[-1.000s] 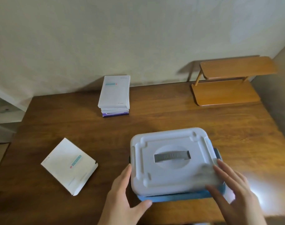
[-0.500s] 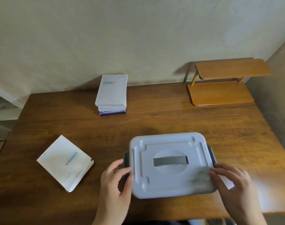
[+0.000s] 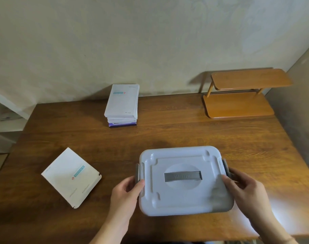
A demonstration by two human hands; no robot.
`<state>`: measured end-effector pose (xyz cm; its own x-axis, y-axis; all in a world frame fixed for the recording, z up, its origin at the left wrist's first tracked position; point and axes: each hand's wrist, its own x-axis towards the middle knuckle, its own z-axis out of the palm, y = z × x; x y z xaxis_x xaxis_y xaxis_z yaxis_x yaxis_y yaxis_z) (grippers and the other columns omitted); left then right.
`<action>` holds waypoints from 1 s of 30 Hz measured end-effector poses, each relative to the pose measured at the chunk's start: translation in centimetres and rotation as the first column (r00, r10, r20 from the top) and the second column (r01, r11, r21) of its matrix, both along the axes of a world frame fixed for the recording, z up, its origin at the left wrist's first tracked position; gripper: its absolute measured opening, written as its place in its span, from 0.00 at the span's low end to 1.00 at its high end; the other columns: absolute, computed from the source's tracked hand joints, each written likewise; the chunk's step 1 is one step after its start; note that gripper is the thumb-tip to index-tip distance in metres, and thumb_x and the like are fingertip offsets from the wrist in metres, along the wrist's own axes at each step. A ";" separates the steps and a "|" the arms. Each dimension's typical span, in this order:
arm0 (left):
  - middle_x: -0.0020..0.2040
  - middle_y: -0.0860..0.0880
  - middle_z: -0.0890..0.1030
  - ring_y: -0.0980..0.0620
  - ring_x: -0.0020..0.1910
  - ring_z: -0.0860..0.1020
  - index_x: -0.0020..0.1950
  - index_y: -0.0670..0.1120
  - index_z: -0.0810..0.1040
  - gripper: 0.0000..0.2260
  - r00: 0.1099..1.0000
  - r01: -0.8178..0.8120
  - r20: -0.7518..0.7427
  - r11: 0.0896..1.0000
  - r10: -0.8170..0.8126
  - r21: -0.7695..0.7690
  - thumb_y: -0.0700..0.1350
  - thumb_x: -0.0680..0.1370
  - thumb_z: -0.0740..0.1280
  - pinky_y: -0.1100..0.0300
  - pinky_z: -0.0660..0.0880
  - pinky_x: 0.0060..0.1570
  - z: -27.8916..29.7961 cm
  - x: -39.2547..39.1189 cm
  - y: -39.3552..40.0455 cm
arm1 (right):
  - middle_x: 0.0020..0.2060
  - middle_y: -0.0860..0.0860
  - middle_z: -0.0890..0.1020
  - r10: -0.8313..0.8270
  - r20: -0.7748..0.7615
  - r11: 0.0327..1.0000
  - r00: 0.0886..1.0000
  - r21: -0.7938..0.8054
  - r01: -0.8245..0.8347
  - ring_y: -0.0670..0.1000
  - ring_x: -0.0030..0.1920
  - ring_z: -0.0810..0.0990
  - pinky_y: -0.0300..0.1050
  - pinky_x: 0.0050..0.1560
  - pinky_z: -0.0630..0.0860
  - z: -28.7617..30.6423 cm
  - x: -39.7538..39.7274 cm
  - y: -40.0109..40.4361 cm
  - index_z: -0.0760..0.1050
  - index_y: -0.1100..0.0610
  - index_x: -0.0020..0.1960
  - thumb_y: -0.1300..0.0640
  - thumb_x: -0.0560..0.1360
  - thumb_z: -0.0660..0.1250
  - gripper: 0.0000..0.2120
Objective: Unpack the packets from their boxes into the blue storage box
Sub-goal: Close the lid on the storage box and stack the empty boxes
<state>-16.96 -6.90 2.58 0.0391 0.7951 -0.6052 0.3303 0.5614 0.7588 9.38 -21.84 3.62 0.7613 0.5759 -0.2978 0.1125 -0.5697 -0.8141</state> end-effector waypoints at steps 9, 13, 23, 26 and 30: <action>0.65 0.53 0.69 0.59 0.56 0.67 0.77 0.48 0.63 0.37 0.851 0.411 -0.458 0.868 -0.256 0.279 0.58 0.72 0.73 0.61 0.72 0.60 0.7 0.4 -3.5 | 0.72 0.53 0.71 0.165 0.239 0.968 0.957 -0.227 -0.110 0.55 0.71 0.70 0.49 0.69 0.66 0.6 -3.8 0.0 0.66 0.59 0.74 0.53 0.70 0.76 0.37; 0.61 0.53 0.68 0.57 0.55 0.68 0.76 0.47 0.65 0.35 0.859 0.382 -0.467 0.871 -0.211 0.309 0.56 0.73 0.73 0.61 0.73 0.57 0.9 1.0 -3.8 | 0.71 0.54 0.72 0.128 0.304 0.973 0.944 -0.223 -0.060 0.57 0.68 0.74 0.52 0.64 0.71 0.3 -4.5 0.3 0.68 0.59 0.73 0.56 0.69 0.77 0.35; 0.65 0.62 0.64 0.60 0.62 0.68 0.74 0.58 0.62 0.29 0.839 0.473 -0.457 0.812 -0.296 0.342 0.64 0.75 0.60 0.69 0.71 0.58 0.4 -0.2 -3.7 | 0.66 0.63 0.76 0.217 0.414 0.960 0.884 -0.254 -0.117 0.67 0.64 0.75 0.63 0.59 0.75 1.0 -4.7 0.7 0.73 0.65 0.68 0.54 0.69 0.75 0.31; 0.62 0.64 0.68 0.59 0.64 0.69 0.64 0.62 0.71 0.16 0.903 0.341 -0.402 0.821 -0.151 0.458 0.56 0.76 0.66 0.59 0.73 0.64 -0.2 -3.3 -1.5 | 0.66 0.65 0.74 0.284 0.633 0.959 0.720 -0.180 -0.219 0.69 0.65 0.71 0.61 0.65 0.66 3.3 -4.8 3.3 0.76 0.64 0.64 0.43 0.68 0.63 0.32; 0.70 0.49 0.69 0.49 0.70 0.66 0.66 0.51 0.73 0.22 0.849 0.120 -0.497 0.849 0.181 0.515 0.44 0.74 0.75 0.54 0.72 0.60 -1.9 -8.8 1.8 | 0.62 0.55 0.78 0.474 0.646 0.777 0.598 0.012 -0.629 0.57 0.65 0.73 0.48 0.63 0.69 5.8 -11.0 10.6 0.79 0.57 0.59 0.54 0.74 0.70 0.15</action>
<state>-25.78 -5.12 0.64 -0.1825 0.9827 -0.0328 0.7385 0.1591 0.6552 -1.62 -11.28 9.46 0.2407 0.9318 0.2715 0.8302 -0.0527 -0.5550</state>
